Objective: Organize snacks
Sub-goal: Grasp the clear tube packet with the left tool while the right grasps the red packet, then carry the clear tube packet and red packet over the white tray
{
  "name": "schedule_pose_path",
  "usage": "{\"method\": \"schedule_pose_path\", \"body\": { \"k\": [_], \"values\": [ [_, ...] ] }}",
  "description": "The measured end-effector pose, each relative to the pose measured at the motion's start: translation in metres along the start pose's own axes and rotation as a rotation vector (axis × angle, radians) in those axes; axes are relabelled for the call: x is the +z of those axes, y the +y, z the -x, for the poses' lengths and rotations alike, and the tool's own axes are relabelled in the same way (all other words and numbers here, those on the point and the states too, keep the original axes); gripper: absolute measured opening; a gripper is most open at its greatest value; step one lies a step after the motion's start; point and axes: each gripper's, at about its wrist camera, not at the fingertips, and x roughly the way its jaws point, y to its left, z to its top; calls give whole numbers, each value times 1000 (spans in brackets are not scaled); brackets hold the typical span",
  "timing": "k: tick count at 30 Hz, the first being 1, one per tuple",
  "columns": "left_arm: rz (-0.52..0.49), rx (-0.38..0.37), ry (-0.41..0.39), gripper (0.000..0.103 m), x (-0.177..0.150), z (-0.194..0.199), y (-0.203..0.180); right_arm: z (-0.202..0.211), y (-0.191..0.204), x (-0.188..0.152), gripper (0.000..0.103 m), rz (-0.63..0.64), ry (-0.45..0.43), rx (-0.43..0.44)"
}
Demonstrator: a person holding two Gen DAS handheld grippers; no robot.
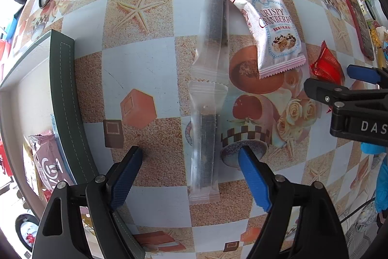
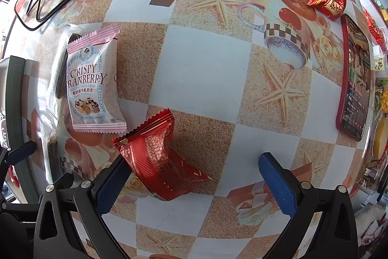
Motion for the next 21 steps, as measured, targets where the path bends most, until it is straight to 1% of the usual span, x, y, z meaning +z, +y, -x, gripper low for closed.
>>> {"method": "schedule_pose_path", "body": {
  "k": [4,6,8,11,12,13,14,15,16,17,18,19,21],
  "values": [
    [-6,1,2,86,1,0,-5,3,0,0,103,-9,-4,-2],
    [-15,6,4,89,1,-1,-10,4,5,-1,103,-3,-13,-6],
    [-19,10,5,90,1,-2,-14,6,12,-2,102,8,-14,-7],
    [-25,11,4,88,0,-2,-19,11,21,-4,92,22,-26,-6],
    [-30,12,-1,84,0,-1,-21,13,23,-4,86,29,-31,-6],
    [-39,12,-8,81,-1,0,-23,16,25,-5,76,36,-35,-6],
    [-49,11,-15,74,-2,3,-27,19,28,-5,70,42,-41,-5],
    [-62,8,-23,64,-3,5,-31,21,29,-5,56,45,-45,-5],
    [-74,4,-29,58,-4,9,-34,24,31,-5,34,46,-50,-5],
    [-84,-1,-36,42,-4,11,-37,26,31,-4,25,41,-49,0],
    [-92,-8,-40,22,-5,13,-39,26,31,-4,26,28,-41,15],
    [-99,-22,-36,17,-5,14,-40,27,29,-5,26,10,-38,35],
    [-90,-61,-34,16,-6,16,-39,28,24,-10,26,-39,-29,92]
  ]
}}
